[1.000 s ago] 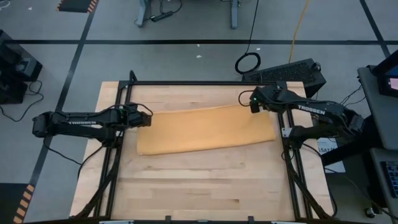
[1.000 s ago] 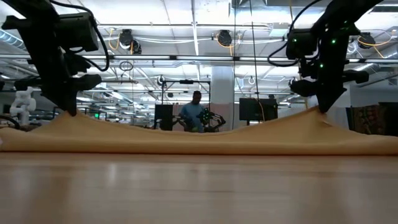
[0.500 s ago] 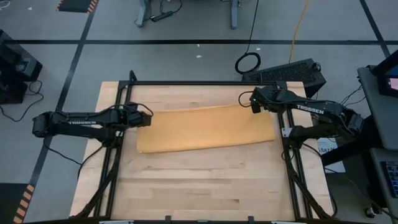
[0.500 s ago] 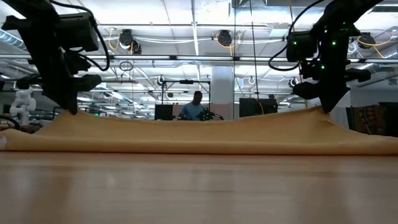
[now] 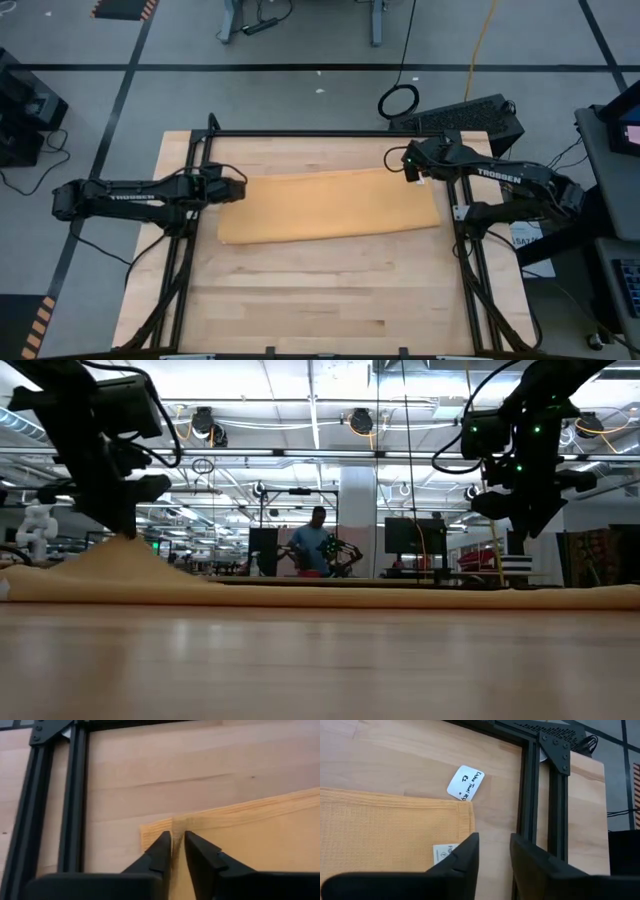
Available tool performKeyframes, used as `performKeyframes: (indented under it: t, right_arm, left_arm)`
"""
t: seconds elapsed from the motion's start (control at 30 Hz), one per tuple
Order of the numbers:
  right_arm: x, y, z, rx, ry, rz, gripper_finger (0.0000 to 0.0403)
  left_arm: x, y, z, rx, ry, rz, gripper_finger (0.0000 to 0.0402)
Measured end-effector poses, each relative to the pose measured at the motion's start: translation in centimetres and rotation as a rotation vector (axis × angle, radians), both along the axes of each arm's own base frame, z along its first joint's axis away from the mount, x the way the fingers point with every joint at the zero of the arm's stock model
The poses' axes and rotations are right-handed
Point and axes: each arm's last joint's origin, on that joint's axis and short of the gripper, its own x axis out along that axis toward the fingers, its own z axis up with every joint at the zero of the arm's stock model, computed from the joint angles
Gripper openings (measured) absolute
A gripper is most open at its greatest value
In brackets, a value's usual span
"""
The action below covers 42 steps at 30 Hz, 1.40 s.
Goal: Roll towel into tight, uniform cylinder
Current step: Roll the orange towel
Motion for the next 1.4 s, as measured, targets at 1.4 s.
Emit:
performKeyframes:
  t: [1.4]
  right_arm:
    - [-0.6,2.4,9.3,0.215,-0.841,0.092,0.0125]
  left_arm:
    - [3.1,3.9,10.0,-0.417,-0.281,-0.231,0.0164]
